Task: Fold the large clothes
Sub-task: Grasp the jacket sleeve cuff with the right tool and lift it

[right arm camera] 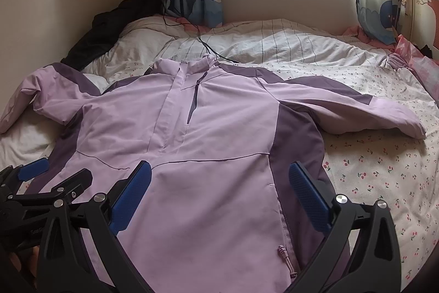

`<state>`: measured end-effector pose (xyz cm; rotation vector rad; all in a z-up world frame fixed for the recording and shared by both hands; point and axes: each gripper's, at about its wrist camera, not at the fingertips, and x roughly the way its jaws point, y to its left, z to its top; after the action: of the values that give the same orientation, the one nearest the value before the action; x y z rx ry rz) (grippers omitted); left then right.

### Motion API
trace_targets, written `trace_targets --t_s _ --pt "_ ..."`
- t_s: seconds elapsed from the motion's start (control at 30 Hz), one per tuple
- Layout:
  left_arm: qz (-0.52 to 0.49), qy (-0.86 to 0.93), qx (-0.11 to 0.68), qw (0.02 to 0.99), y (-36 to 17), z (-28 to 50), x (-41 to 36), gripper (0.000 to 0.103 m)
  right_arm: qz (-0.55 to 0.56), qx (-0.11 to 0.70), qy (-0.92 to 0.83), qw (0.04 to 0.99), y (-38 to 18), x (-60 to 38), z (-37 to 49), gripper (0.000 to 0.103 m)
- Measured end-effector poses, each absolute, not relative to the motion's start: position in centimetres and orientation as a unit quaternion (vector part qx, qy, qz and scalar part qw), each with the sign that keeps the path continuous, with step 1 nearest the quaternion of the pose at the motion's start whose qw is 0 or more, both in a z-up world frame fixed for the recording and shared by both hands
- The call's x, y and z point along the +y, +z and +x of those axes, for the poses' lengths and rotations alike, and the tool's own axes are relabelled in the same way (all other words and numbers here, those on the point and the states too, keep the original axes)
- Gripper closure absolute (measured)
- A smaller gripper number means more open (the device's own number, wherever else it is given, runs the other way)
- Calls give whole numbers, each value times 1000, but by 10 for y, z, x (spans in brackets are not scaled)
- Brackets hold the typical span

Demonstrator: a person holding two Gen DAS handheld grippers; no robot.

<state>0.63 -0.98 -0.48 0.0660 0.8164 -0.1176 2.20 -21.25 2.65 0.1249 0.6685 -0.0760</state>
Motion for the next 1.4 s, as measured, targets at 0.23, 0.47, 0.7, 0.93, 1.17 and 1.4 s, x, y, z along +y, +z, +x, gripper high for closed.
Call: trace_targets --t_s 0.23,0.47,0.7,0.93,1.17,1.4 --pt "24 -50 391 919 2 13 -10 6 132 331 -55 933 44 -287 21 6" --pt "13 -47 403 914 -4 20 -11 6 335 368 -148 854 -15 -495 15 6" --pt "22 -49 411 910 -11 24 -20 6 542 283 -160 776 -80 -650 4 6" --pt "18 -51 427 903 -22 32 -26 6 568 239 -157 772 -97 -709 26 6" --pt "25 -45 431 901 -25 34 -29 6 551 169 -108 810 -68 -735 20 88" --pt "21 -47 429 902 -17 27 -22 6 518 174 -128 828 -42 -728 14 89"
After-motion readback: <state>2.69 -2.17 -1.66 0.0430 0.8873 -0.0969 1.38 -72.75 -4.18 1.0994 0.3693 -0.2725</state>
